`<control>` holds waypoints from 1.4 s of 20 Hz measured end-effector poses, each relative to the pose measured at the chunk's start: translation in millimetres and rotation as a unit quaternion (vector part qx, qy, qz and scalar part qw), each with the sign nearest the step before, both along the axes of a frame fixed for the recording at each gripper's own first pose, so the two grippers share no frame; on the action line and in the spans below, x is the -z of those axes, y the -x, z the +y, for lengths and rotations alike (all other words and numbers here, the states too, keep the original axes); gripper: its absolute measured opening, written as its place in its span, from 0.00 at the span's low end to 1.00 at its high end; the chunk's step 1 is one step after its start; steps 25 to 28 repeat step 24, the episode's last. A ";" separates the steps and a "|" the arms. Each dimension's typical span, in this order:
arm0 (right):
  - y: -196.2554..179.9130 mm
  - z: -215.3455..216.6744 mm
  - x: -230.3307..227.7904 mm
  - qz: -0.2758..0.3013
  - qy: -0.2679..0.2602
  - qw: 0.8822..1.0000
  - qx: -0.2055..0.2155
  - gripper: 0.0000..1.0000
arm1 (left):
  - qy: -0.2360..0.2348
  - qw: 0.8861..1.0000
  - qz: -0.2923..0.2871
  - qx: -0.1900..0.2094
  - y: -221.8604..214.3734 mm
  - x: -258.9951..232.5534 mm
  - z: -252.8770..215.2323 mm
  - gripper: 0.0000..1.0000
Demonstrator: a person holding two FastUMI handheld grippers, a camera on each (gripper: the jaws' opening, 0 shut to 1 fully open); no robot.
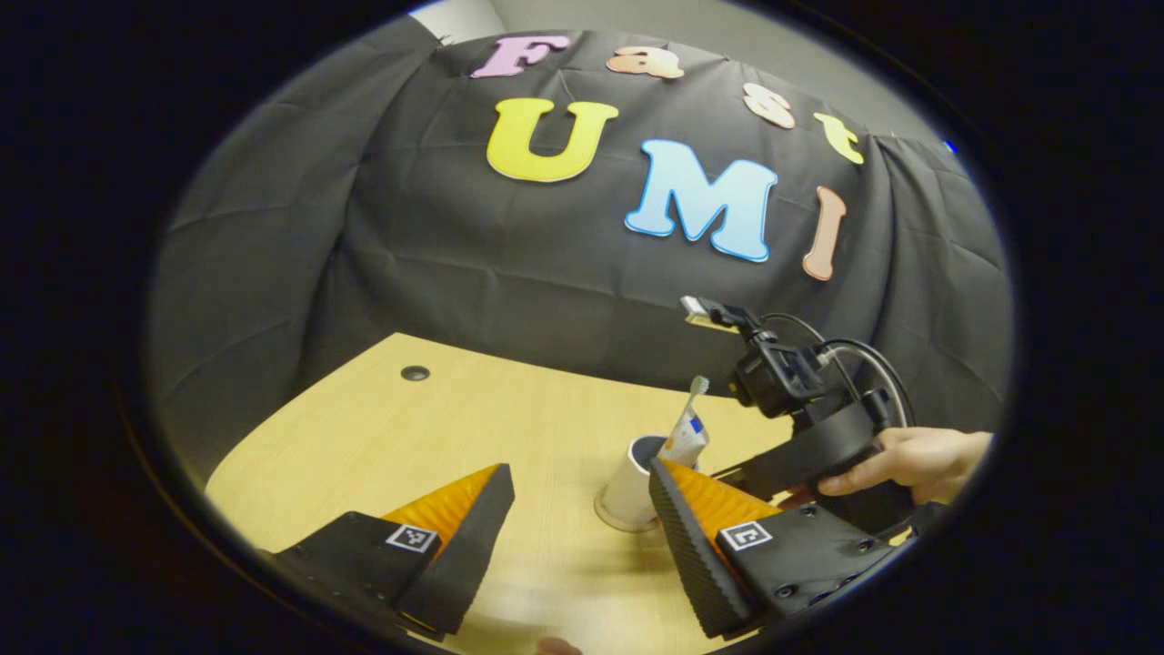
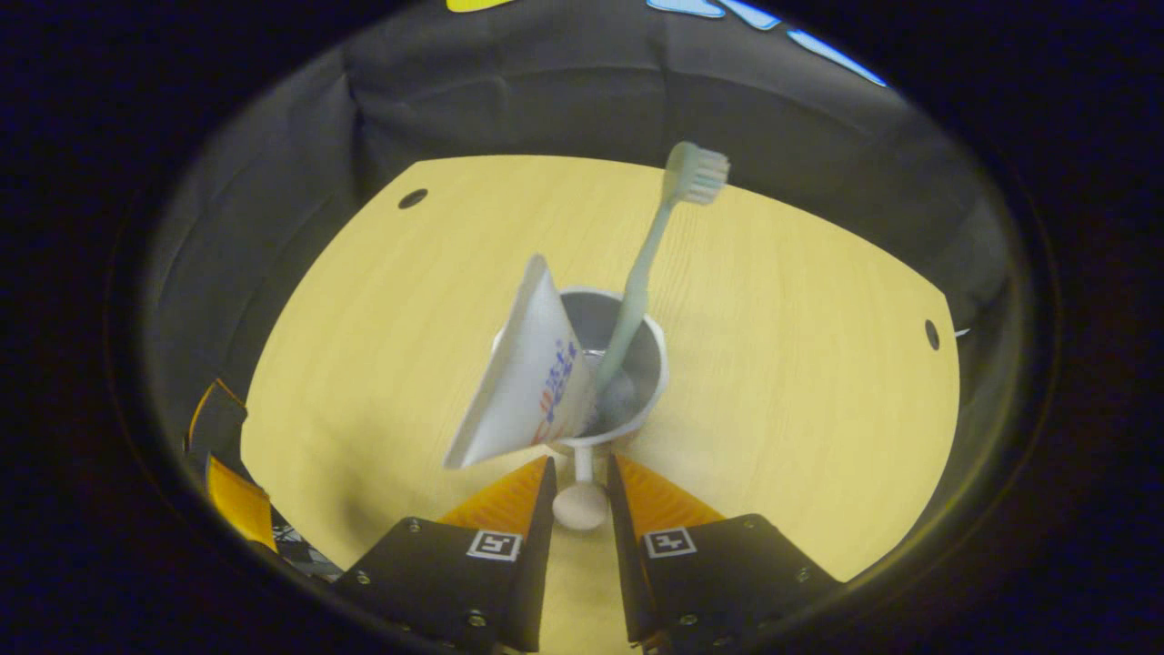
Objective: Put the toothbrush and toothpaste on the desktop into the cup, then pick up the cup and place it on the coaster on the desktop.
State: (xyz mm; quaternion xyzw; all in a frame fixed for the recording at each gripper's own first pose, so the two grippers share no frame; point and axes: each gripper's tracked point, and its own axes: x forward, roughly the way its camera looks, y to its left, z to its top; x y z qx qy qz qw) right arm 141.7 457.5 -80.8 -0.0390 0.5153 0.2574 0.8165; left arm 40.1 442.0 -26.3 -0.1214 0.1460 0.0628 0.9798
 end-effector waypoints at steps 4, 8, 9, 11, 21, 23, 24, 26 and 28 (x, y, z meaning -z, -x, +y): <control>18.5 -19.3 -25.2 -0.018 -0.041 0.999 0.010 0.34 | -0.007 1.000 -0.013 0.012 -13.8 -12.6 -17.3 0.96; 34.0 -64.5 -47.8 -0.069 -0.039 0.996 0.031 0.34 | -0.014 0.999 -0.026 0.030 -26.0 -24.8 -45.2 0.96; 39.3 -79.0 -51.8 -0.075 -0.038 0.996 0.041 0.34 | -0.015 0.999 -0.030 0.034 -29.1 -28.5 -53.2 0.96; 50.2 -101.4 -59.9 -0.084 -0.043 0.993 0.067 0.34 | -0.013 0.998 -0.039 0.041 -32.2 -36.2 -69.4 0.96; 78.3 -178.6 -95.7 -0.173 -0.084 0.969 0.157 0.98 | -0.025 0.995 -0.066 0.069 -35.2 -63.3 -136.8 0.96; 73.6 -188.3 -109.7 -0.220 -0.091 0.956 0.172 0.98 | -0.028 0.995 -0.070 0.072 -34.7 -68.7 -145.1 0.99; 72.8 -197.8 -121.2 -0.245 -0.090 0.949 0.178 0.98 | -0.030 0.994 -0.073 0.072 -33.0 -71.0 -148.2 0.99; 72.8 -197.8 -121.2 -0.245 -0.090 0.949 0.178 0.98 | -0.030 0.994 -0.073 0.072 -33.0 -71.0 -148.2 0.99; 72.8 -197.8 -121.2 -0.245 -0.090 0.949 0.178 0.98 | -0.030 0.994 -0.073 0.072 -33.0 -71.0 -148.2 0.99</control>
